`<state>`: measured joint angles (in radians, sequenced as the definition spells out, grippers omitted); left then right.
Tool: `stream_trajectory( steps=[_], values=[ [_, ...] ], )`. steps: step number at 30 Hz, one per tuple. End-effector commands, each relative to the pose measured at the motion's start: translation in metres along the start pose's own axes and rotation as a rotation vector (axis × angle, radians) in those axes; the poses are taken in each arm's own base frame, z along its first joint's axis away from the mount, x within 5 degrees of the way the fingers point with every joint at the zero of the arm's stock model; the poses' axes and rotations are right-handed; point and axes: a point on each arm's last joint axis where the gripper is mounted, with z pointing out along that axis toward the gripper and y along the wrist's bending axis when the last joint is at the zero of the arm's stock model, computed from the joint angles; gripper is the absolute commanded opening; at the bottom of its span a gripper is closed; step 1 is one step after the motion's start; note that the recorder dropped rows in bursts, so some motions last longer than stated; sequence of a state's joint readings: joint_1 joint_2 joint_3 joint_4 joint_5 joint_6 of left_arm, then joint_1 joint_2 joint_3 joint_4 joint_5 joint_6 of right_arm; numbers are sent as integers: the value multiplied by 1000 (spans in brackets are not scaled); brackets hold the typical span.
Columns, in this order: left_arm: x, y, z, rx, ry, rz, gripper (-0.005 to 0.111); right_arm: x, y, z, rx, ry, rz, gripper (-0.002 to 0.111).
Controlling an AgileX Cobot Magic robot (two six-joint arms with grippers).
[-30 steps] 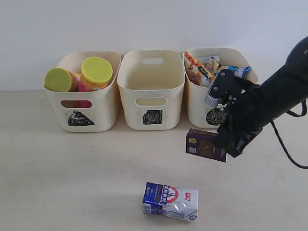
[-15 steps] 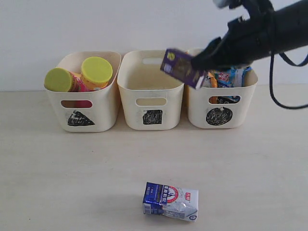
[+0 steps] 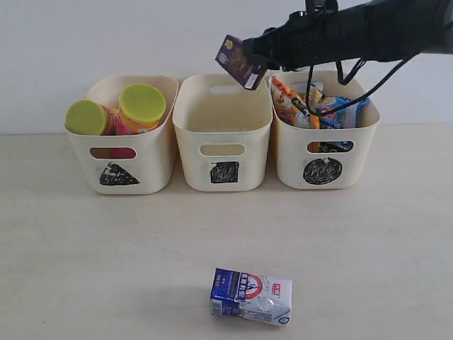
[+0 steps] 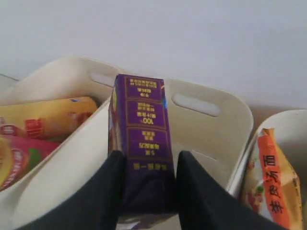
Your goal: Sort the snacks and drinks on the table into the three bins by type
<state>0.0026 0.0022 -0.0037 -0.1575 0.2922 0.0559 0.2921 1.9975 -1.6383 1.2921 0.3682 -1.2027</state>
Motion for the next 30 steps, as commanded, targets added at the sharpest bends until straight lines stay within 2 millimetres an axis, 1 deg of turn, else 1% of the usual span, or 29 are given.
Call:
stream_trajectory(
  steps=[1,2,4,8,9,10,11,12,13,15,17,18,19,20,21,23,26,28,30],
  values=[
    [1,0,0,1,1,8,4,5,-13,23,42,-16,26,0],
    [1,0,0,1,1,8,4,7,-15,27,40,-11,33,0],
    [1,0,0,1,1,8,4,19,-18,38,28,15,44,0],
    [1,0,0,1,1,8,4,28,-21,44,26,39,46,0],
    [1,0,0,1,1,8,4,30,-21,45,22,45,47,3],
    [1,0,0,1,1,8,4,31,-21,46,22,47,48,8],
    [1,0,0,1,1,8,4,32,-22,47,22,49,49,19],
    [1,0,0,1,1,8,4,32,-21,47,19,50,49,27],
    [1,0,0,1,1,8,4,30,-20,45,8,49,46,39],
    [1,0,0,1,1,8,4,26,-18,42,1,42,42,45],
    [1,0,0,1,1,8,4,20,-16,38,-8,34,31,43],
    [1,0,0,1,1,8,4,16,-14,35,-16,29,25,39],
    [1,0,0,1,1,8,4,11,-10,30,-27,22,11,33],
    [1,0,0,1,1,8,4,6,-7,25,-42,28,-27,22],
    [1,0,0,1,1,8,4,2,-4,20,-50,31,-53,16],
    [1,0,0,1,1,8,4,-1,0,13,-70,68,-112,0],
    [1,0,0,1,1,8,4,2,1,6,-68,162,-162,0],
    [1,0,0,1,1,8,4,3,-2,-3,-56,244,-159,0],
    [1,0,0,1,1,8,4,6,-10,-12,-31,333,-142,0]
  ],
)
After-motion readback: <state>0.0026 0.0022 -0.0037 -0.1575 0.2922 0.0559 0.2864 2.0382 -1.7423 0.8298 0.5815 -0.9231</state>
